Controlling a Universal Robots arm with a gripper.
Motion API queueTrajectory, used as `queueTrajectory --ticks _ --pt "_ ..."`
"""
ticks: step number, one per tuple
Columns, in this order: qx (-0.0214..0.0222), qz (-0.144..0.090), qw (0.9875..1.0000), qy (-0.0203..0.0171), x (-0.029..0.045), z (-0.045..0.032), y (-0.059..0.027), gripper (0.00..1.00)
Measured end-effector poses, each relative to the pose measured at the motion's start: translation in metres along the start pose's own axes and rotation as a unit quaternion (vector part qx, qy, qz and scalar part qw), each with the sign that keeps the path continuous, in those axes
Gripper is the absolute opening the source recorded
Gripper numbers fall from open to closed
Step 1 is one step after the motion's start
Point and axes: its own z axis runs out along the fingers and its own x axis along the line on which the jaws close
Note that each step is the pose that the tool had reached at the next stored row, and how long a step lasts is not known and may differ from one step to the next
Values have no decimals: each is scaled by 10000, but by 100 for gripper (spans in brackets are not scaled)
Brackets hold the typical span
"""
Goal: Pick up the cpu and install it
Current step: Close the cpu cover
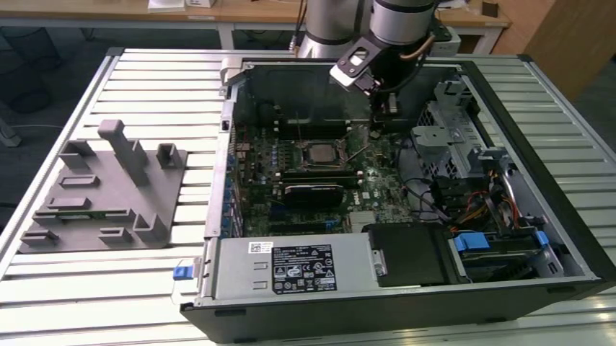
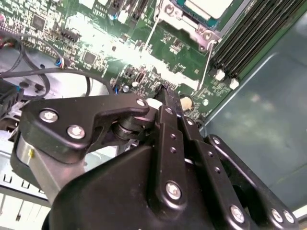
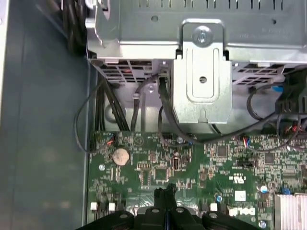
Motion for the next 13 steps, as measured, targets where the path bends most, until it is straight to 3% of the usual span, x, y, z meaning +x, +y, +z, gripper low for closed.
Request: queueTrajectory --ticks 4,13 --pt "9 0 10000 0 -1 23 39 11" --pt "33 1 10000 0 -3 184 52 11"
